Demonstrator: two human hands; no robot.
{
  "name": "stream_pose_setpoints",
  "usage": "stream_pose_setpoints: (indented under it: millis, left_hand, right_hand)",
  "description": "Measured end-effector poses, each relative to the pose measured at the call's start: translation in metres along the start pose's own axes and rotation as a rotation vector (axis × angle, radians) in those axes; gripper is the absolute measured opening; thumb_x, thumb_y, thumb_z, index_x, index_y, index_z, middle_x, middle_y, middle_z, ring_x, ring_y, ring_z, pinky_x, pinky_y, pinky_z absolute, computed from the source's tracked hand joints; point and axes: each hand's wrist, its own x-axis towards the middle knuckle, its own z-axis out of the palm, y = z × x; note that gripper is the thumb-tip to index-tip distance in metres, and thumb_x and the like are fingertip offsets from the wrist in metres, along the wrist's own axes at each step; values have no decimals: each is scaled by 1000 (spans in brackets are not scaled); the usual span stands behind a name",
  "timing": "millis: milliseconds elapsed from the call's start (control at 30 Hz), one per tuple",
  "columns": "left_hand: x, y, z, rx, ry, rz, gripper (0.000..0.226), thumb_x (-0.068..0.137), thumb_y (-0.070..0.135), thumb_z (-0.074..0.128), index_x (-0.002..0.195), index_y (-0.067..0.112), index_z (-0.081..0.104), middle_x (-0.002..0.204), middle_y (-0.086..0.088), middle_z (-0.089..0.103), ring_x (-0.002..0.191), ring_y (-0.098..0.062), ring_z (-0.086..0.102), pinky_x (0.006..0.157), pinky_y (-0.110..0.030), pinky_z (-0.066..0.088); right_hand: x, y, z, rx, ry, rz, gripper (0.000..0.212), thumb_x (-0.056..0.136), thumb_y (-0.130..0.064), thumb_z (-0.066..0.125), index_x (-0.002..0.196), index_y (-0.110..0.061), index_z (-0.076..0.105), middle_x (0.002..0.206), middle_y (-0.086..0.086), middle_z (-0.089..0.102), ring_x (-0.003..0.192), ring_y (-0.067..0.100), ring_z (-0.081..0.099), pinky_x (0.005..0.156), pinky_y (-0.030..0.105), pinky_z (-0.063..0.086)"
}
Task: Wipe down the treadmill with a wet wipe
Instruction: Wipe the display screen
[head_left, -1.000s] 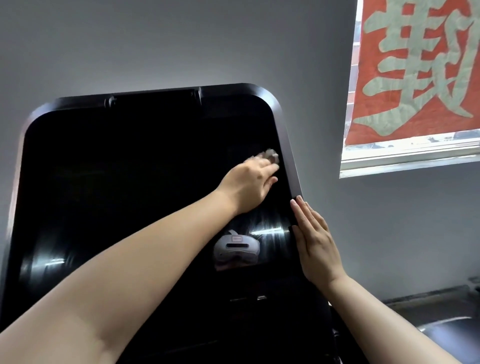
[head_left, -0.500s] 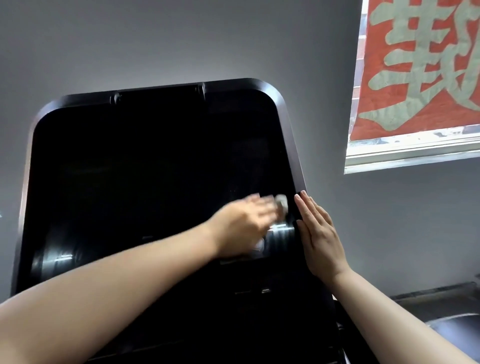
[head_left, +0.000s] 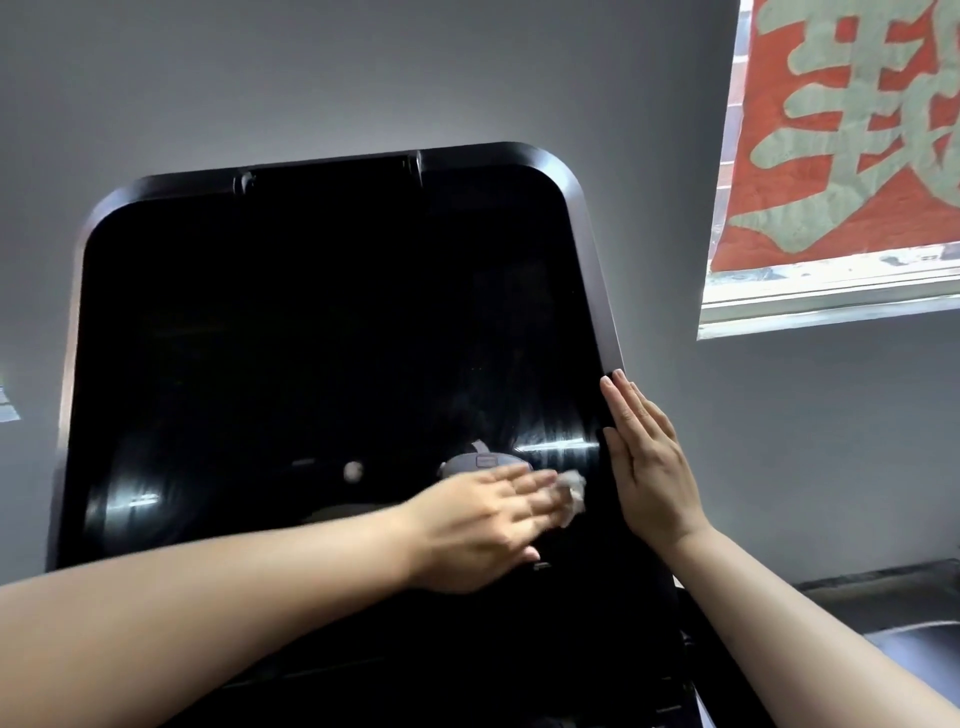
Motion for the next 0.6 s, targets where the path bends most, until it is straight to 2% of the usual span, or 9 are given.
stream_pose_setpoints:
  millis: [67,133,233,267,300,400,467,533,600]
  left_hand:
    - [12,-41,-6,74,24,-122,52,86,35,35,112,6,68,118,-11,66,111,-26,62,93,-37,49]
    - [28,-85,-21,132,66,-333,54,89,34,32,117,0,64,120,-19,63,113,-31,61,95,-39,47]
    - [50,-115,-35,68,6,-594,51,102,31,25,145,3,30,151,-18,28,142,-26,26,115,-31,15]
    - [55,-107,-33,2,35,-661,53,103,30,26,148,3,21,155,-17,18,144,-25,18,115,-29,10]
    - [56,-92,-27,-29,58,-669,56,102,32,28,148,1,19,155,-19,17,143,-26,20,115,-29,11]
    - [24,-15,-7,-37,85,-350,59,91,37,34,130,-4,52,133,-22,52,124,-31,52,107,-32,31]
    - [-9,20,-1,-67,1,-129,56,89,40,34,125,5,59,130,-11,58,124,-24,53,106,-30,32]
    - [-20,17,-6,-73,-86,-19,52,89,39,34,121,12,64,129,-3,60,122,-19,54,105,-30,37]
    - [-9,-18,-7,-20,-65,-61,49,86,35,36,116,12,67,122,-5,64,114,-20,60,97,-32,45]
  right_hand:
    - [0,0,-1,8,-8,12,47,96,-23,33,139,-6,41,143,3,36,132,18,33,111,9,15]
    - [0,-1,-1,9,-17,17,48,96,-25,32,140,-7,40,144,2,35,132,17,32,111,9,14]
    - [0,-2,-3,8,-15,15,48,96,-25,32,140,-7,40,144,1,35,132,17,31,111,8,13]
    - [0,-2,-4,10,-15,13,48,96,-25,33,140,-7,41,143,1,35,132,17,31,110,8,13]
    - [0,-2,-3,14,-15,11,48,96,-25,33,139,-7,41,143,2,35,132,17,32,110,8,13]
    - [0,-2,-2,25,7,7,47,95,-24,34,139,-6,40,142,3,37,132,17,33,110,8,14]
    - [0,-2,-1,33,6,10,47,95,-23,34,138,-5,42,142,3,38,132,17,33,110,8,15]
    - [0,-2,-1,39,4,11,47,95,-24,34,138,-5,42,142,3,38,132,17,33,111,9,15]
    - [0,-2,-1,45,6,5,48,95,-25,33,138,-6,41,143,3,37,132,16,32,110,9,15]
